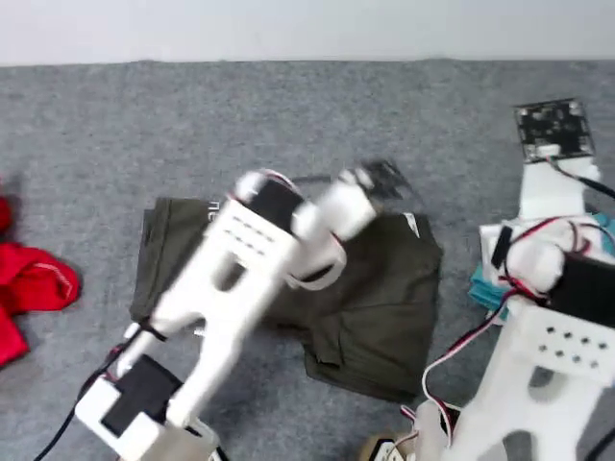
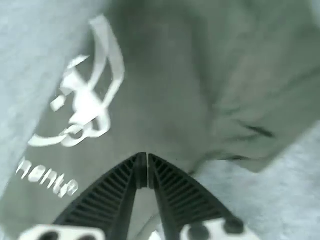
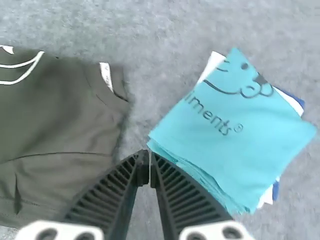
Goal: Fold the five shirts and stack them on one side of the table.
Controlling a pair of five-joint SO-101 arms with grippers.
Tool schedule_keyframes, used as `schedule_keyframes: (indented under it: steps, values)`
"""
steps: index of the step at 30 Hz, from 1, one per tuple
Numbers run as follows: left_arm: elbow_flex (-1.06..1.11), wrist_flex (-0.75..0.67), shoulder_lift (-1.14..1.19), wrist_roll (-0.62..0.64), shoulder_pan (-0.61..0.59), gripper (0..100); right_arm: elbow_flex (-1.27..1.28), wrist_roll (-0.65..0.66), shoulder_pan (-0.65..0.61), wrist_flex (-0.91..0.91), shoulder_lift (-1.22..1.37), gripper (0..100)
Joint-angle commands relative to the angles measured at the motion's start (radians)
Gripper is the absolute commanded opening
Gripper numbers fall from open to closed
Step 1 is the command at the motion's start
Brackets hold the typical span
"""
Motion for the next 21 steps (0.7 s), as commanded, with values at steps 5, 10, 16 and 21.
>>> schedule_keyframes:
  steps: [5, 10, 16, 21]
  values:
    - [0.084, 0.000, -0.043, -0.002, 0.304, 17, -0.034, -0.005, 0.102, 0.056, -0.044, 1.1]
    - [0.114, -0.025, 0.058, 0.041, 0.362, 20, -0.034, -0.005, 0.125, 0.082, -0.044, 1.1]
    - [0.088, -0.055, 0.229, 0.044, 0.388, 20, -0.034, -0.005, 0.124, 0.102, -0.044, 1.0]
    - [0.050, -0.098, 0.284, 0.046, 0.390, 20, -0.034, -0.005, 0.124, 0.102, -0.045, 0.9]
